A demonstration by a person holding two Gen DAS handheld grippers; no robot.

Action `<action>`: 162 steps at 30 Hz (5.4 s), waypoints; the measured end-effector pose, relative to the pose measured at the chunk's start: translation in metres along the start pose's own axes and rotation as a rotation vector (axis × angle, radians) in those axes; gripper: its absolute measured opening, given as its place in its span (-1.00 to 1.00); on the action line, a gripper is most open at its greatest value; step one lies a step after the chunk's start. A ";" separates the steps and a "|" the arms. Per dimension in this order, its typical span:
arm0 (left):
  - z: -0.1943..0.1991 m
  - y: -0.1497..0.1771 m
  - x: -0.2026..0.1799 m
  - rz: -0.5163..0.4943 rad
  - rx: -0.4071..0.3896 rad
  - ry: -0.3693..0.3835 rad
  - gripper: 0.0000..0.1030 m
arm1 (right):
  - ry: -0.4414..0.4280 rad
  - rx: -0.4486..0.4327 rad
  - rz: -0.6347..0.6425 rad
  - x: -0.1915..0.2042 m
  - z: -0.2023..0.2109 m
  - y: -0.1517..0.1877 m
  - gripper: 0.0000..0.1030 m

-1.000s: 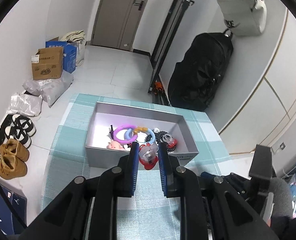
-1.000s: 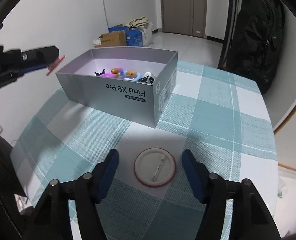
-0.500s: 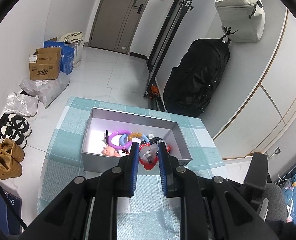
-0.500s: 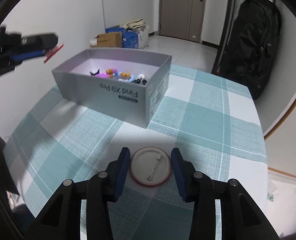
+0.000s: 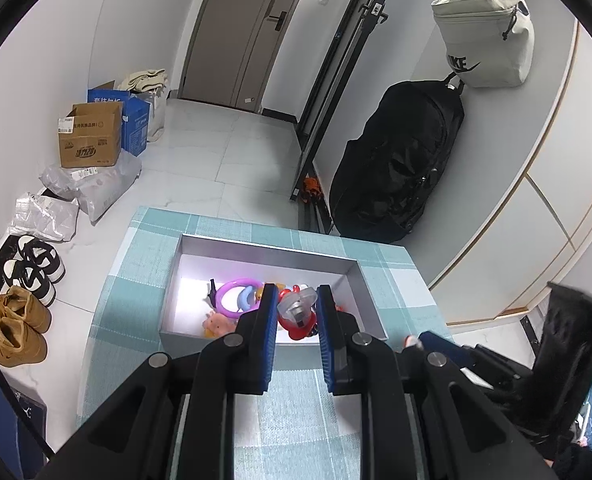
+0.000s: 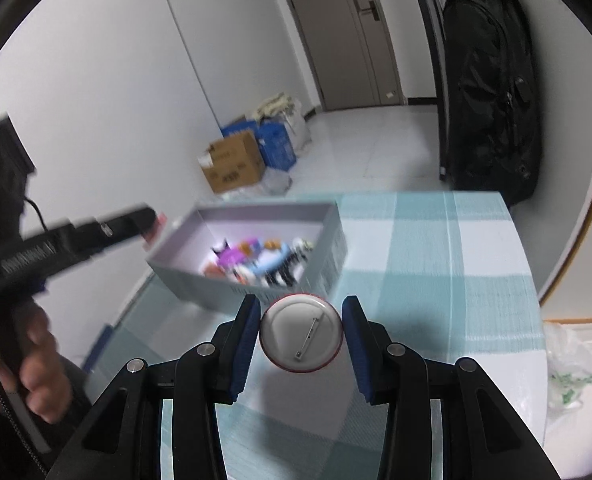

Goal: Organize jewelry

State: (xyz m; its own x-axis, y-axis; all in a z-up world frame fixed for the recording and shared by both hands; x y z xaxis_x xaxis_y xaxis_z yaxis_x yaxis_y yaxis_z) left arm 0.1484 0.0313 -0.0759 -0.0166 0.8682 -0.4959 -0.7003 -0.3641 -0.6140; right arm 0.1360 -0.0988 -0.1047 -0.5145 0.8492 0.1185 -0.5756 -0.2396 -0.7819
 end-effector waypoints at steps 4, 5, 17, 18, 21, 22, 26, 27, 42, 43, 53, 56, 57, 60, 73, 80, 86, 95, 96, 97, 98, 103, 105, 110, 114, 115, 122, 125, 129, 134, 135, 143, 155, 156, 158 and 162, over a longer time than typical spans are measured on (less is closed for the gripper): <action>-0.005 -0.004 -0.001 0.003 0.007 -0.004 -0.73 | -0.045 -0.031 0.001 0.004 0.000 -0.018 -0.20; -0.006 -0.005 -0.002 0.001 0.007 -0.007 -0.73 | -0.053 -0.037 0.005 0.005 0.001 -0.023 -0.20; -0.026 -0.011 0.000 0.003 0.050 -0.025 -0.73 | -0.153 -0.036 0.013 0.010 -0.019 -0.051 -0.20; -0.028 -0.011 0.000 0.002 0.052 -0.026 -0.73 | -0.160 -0.034 0.010 0.010 -0.022 -0.053 -0.20; -0.034 -0.012 -0.001 0.003 0.066 -0.027 -0.73 | -0.170 -0.035 0.017 0.009 -0.027 -0.058 -0.20; -0.036 -0.012 -0.001 0.005 0.073 -0.024 -0.73 | -0.176 -0.036 0.022 0.009 -0.031 -0.061 -0.20; -0.045 -0.015 -0.002 -0.005 0.082 -0.030 -0.73 | -0.189 -0.034 0.027 0.005 -0.042 -0.069 -0.20; -0.047 -0.015 -0.002 -0.006 0.085 -0.032 -0.73 | -0.192 -0.035 0.027 0.004 -0.046 -0.071 -0.20; -0.074 -0.014 0.005 0.033 0.168 -0.032 -0.73 | -0.219 0.003 -0.027 -0.008 -0.072 -0.070 -0.20; -0.075 -0.013 0.005 0.031 0.170 -0.033 -0.73 | -0.216 0.006 -0.025 -0.009 -0.073 -0.070 -0.20; -0.076 -0.010 0.002 0.025 0.173 -0.036 -0.73 | -0.196 0.019 -0.026 -0.011 -0.077 -0.067 -0.19; -0.077 -0.011 0.002 0.031 0.177 -0.036 -0.72 | -0.191 0.021 -0.025 -0.011 -0.076 -0.066 -0.17; -0.078 -0.010 0.002 0.033 0.187 -0.026 -0.72 | -0.191 0.021 -0.029 -0.011 -0.076 -0.066 -0.17; -0.081 -0.005 0.001 0.043 0.221 -0.014 -0.71 | -0.197 0.028 -0.029 -0.010 -0.077 -0.065 -0.17; -0.067 -0.010 0.005 0.030 0.144 -0.067 -0.23 | -0.156 0.003 -0.040 -0.021 -0.066 -0.064 -0.05; -0.055 -0.014 0.012 0.004 0.070 -0.142 -0.21 | -0.130 -0.029 -0.027 -0.018 -0.052 -0.061 0.36; -0.040 -0.011 0.012 -0.032 0.013 -0.222 0.03 | -0.097 -0.049 -0.014 -0.015 -0.038 -0.056 0.55; -0.006 -0.011 0.003 -0.029 -0.098 -0.223 0.31 | -0.060 -0.089 0.020 -0.005 -0.011 -0.048 0.64; -0.005 -0.010 0.003 -0.027 -0.101 -0.226 0.31 | -0.060 -0.093 0.022 -0.004 -0.008 -0.048 0.64; -0.003 -0.009 0.002 -0.025 -0.105 -0.230 0.32 | -0.058 -0.095 0.025 -0.002 -0.007 -0.047 0.64; -0.001 -0.008 0.002 -0.027 -0.107 -0.233 0.32 | -0.055 -0.098 0.029 -0.001 -0.004 -0.046 0.64; 0.011 -0.005 -0.002 -0.056 -0.127 -0.249 0.32 | -0.033 -0.106 0.053 0.005 0.008 -0.041 0.64; 0.015 -0.005 -0.003 -0.056 -0.141 -0.250 0.32 | -0.025 -0.113 0.060 0.008 0.012 -0.039 0.65; 0.021 -0.002 -0.004 -0.053 -0.148 -0.247 0.32 | -0.015 -0.126 0.068 0.011 0.020 -0.036 0.66; 0.021 0.002 -0.004 -0.053 -0.140 -0.241 0.32 | -0.010 -0.134 0.063 0.012 0.025 -0.034 0.67; 0.021 0.002 -0.004 -0.051 -0.137 -0.239 0.32 | -0.010 -0.136 0.063 0.012 0.026 -0.034 0.67; 0.021 0.002 -0.004 -0.056 -0.140 -0.236 0.32 | -0.005 -0.144 0.058 0.010 0.028 -0.035 0.67; 0.021 0.002 -0.003 -0.055 -0.147 -0.252 0.32 | -0.004 -0.145 0.059 0.010 0.027 -0.035 0.67; 0.022 0.000 -0.003 -0.050 -0.158 -0.255 0.32 | -0.005 -0.141 0.056 0.010 0.027 -0.034 0.67; 0.020 0.002 -0.004 -0.054 -0.139 -0.237 0.32 | -0.007 -0.137 0.062 0.011 0.025 -0.033 0.68; 0.020 0.003 -0.005 -0.056 -0.136 -0.235 0.32 | -0.007 -0.135 0.062 0.011 0.025 -0.032 0.68; 0.019 0.003 -0.007 -0.061 -0.129 -0.212 0.32 | -0.006 -0.127 0.066 0.012 0.022 -0.031 0.68; 0.019 0.001 -0.008 -0.063 -0.135 -0.212 0.32 | -0.007 -0.125 0.062 0.010 0.020 -0.031 0.74; 0.019 0.001 -0.008 -0.062 -0.133 -0.212 0.32 | -0.006 -0.125 0.062 0.010 0.020 -0.031 0.74; 0.020 0.001 -0.007 -0.057 -0.133 -0.207 0.32 | -0.006 -0.125 0.060 0.009 0.020 -0.031 0.74; 0.021 0.002 -0.008 -0.054 -0.134 -0.205 0.32 | -0.006 -0.126 0.056 0.008 0.021 -0.030 0.75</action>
State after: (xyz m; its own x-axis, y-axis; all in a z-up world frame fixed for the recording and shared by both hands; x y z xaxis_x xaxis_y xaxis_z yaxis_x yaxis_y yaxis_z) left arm 0.1327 0.0309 -0.0606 -0.1355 0.9328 -0.3340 -0.6037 -0.3451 -0.7187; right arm 0.1359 -0.0945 -0.0674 -0.5471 0.8336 0.0761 -0.4621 -0.2250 -0.8578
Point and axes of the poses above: each gripper's, at about its wrist camera, not at the fingertips, and z roughly against the way its jaws point, x to its left, y to its underside, the point moved 9 cm from there along -z, roughly the way its jaws point, and after that the axes turned 13 degrees about z, right-handed, at the moved point
